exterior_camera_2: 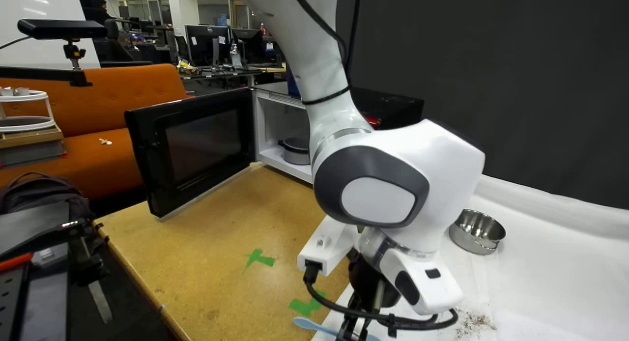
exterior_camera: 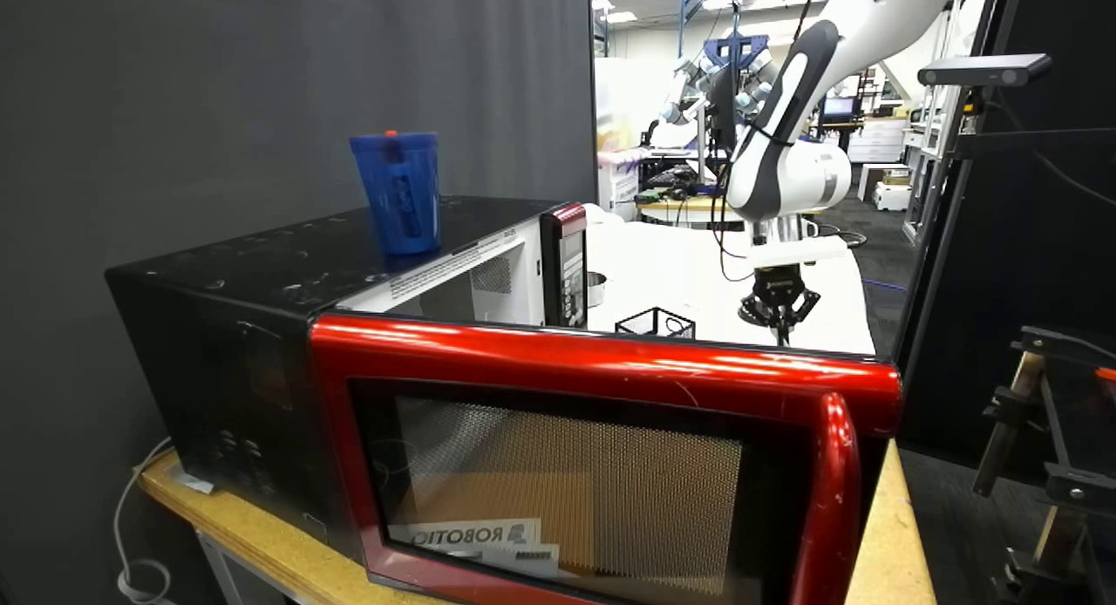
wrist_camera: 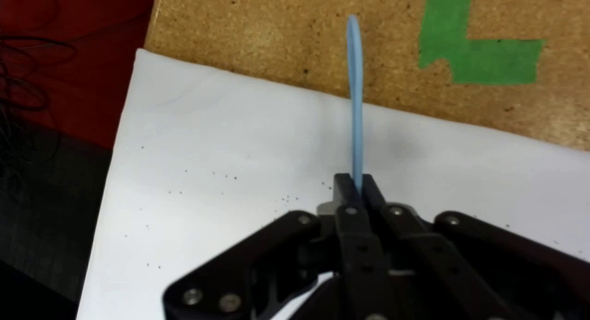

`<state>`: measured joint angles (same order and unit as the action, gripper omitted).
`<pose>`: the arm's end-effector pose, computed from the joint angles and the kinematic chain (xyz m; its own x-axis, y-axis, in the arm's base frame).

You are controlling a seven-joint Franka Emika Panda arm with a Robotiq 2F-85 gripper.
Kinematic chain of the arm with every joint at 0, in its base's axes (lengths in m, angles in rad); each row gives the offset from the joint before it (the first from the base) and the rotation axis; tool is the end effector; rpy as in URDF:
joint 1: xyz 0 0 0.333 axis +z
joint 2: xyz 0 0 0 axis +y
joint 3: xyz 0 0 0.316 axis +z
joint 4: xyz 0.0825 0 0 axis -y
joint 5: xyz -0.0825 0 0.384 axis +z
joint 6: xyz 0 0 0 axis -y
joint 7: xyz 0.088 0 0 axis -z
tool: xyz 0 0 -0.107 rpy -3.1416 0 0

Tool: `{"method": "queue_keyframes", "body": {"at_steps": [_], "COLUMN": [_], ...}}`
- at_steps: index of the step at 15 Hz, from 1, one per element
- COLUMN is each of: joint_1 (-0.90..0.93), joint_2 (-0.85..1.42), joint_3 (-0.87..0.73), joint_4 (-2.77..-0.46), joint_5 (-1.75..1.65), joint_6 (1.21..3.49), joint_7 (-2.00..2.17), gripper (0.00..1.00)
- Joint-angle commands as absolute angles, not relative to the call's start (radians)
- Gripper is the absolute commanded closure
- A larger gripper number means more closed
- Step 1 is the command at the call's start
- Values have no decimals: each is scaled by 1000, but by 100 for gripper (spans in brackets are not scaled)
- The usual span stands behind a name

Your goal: Pick up the light blue spoon from the table and put it in the black basket.

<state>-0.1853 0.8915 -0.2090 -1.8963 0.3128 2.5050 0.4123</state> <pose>0.5208 -0.2277 0.0189 0.4944 -0.8457 -0.2008 -0.8406 -0.5240 0.1373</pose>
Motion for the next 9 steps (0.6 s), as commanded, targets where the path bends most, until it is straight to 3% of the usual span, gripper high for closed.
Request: {"method": "queue_keyframes", "body": {"at_steps": [1, 9], "joint_1": [-197, -193], "joint_2": [817, 728], "joint_3": [-202, -148], "joint_4": [-1907, -1916], "joint_5": [335, 399], "joint_6": [2448, 2453], "joint_7": [435, 427], "gripper": [99, 99]}}
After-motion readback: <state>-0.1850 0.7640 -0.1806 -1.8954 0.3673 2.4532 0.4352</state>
